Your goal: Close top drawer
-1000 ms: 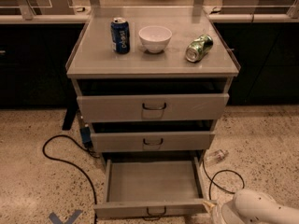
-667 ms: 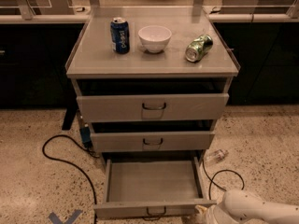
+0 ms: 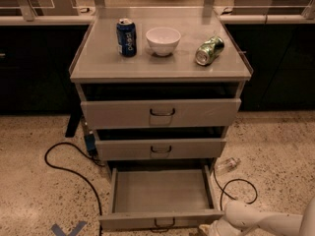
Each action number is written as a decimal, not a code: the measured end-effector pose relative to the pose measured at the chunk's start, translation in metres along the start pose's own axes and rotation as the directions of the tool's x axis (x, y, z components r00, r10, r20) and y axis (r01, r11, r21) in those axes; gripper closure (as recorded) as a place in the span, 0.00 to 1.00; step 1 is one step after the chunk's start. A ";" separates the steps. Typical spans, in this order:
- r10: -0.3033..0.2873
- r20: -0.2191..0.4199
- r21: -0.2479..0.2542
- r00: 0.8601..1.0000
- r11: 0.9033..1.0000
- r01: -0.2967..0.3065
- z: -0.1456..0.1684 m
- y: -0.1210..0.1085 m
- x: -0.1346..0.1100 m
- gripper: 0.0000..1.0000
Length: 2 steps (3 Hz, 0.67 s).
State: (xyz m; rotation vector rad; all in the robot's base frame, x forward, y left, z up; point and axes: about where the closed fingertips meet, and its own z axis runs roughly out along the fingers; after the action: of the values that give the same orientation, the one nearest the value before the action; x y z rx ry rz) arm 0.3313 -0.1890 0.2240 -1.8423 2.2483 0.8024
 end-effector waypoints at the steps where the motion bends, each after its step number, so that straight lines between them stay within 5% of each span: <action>1: 0.026 0.003 -0.047 1.000 0.999 -0.026 0.026 -0.011 0.011 0.00; 2: 0.062 0.015 -0.104 0.998 0.993 -0.061 0.074 -0.040 0.017 0.00</action>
Offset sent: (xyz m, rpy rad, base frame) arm 0.0610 0.0254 -0.1485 0.0400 0.1615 -0.0512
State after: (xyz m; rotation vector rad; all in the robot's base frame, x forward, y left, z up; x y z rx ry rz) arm 0.3478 -0.1734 0.1413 -1.8087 2.3039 0.9589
